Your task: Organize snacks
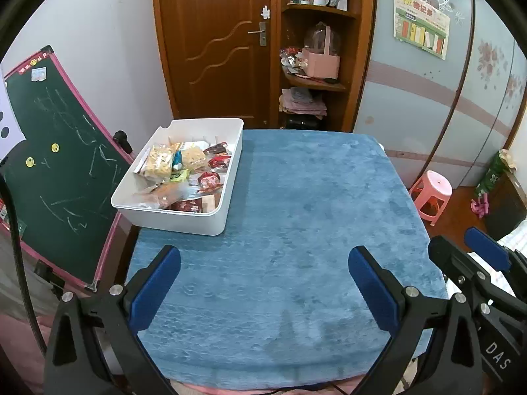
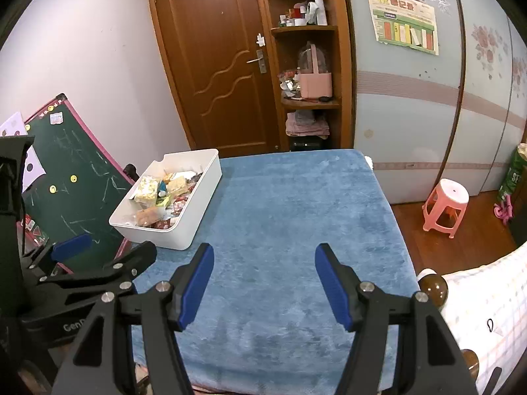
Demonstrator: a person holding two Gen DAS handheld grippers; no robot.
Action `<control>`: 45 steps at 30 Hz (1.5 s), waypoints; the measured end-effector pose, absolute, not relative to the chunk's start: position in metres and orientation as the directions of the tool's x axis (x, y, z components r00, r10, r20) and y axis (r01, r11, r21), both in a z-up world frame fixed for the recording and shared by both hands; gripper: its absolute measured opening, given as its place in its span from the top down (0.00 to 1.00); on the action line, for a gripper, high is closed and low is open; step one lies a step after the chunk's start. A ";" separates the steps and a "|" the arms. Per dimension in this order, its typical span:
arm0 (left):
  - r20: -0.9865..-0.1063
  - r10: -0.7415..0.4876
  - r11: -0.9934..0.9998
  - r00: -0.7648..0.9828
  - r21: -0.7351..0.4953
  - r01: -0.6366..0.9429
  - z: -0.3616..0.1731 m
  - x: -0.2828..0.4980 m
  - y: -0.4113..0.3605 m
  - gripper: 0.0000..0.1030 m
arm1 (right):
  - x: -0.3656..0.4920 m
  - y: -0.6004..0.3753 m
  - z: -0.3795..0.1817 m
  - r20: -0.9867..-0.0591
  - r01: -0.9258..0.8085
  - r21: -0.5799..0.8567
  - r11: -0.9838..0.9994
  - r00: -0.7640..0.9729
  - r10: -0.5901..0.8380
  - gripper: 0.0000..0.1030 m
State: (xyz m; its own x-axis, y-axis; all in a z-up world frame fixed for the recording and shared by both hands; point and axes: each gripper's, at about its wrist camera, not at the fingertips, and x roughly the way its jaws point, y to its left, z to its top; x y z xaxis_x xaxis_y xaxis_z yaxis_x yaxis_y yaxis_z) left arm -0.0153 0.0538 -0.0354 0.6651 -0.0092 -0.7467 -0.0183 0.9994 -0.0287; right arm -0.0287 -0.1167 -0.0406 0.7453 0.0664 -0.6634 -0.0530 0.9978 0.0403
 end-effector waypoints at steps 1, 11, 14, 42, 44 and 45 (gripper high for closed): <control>-0.749 -0.012 0.999 0.663 -0.032 -0.019 -0.036 -0.015 0.054 0.02 | -0.029 -0.117 -0.041 -0.663 -0.051 0.039 0.998 0.746 0.064 0.37; -0.745 -0.007 0.999 0.667 -0.030 -0.023 -0.039 -0.011 0.051 0.02 | -0.027 -0.114 -0.040 -0.659 -0.044 0.007 0.999 0.751 0.038 0.37; -0.743 -0.003 0.999 0.669 -0.026 -0.025 -0.039 -0.011 0.051 0.02 | -0.025 -0.111 -0.038 -0.657 -0.045 -0.005 0.999 0.754 0.030 0.37; -0.745 0.002 0.999 0.667 -0.023 -0.029 -0.039 -0.009 0.049 0.02 | -0.017 -0.114 -0.040 -0.675 -0.038 0.009 0.999 0.737 0.034 0.37; -0.748 0.003 0.999 0.664 -0.023 -0.030 -0.041 -0.009 0.049 0.02 | -0.017 -0.116 -0.041 -0.678 -0.037 0.011 0.999 0.734 0.035 0.37; -0.748 0.003 0.999 0.663 -0.023 -0.030 -0.041 -0.009 0.049 0.02 | -0.017 -0.117 -0.041 -0.679 -0.036 0.012 0.999 0.733 0.035 0.37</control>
State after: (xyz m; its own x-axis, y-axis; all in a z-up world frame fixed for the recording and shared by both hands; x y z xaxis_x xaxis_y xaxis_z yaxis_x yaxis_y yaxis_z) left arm -0.0089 0.0488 -0.0414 0.6634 0.0030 -0.7482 -0.0302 0.9993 -0.0228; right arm -0.0174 -0.1171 -0.0413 0.7332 0.0347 -0.6792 -0.0365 0.9993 0.0116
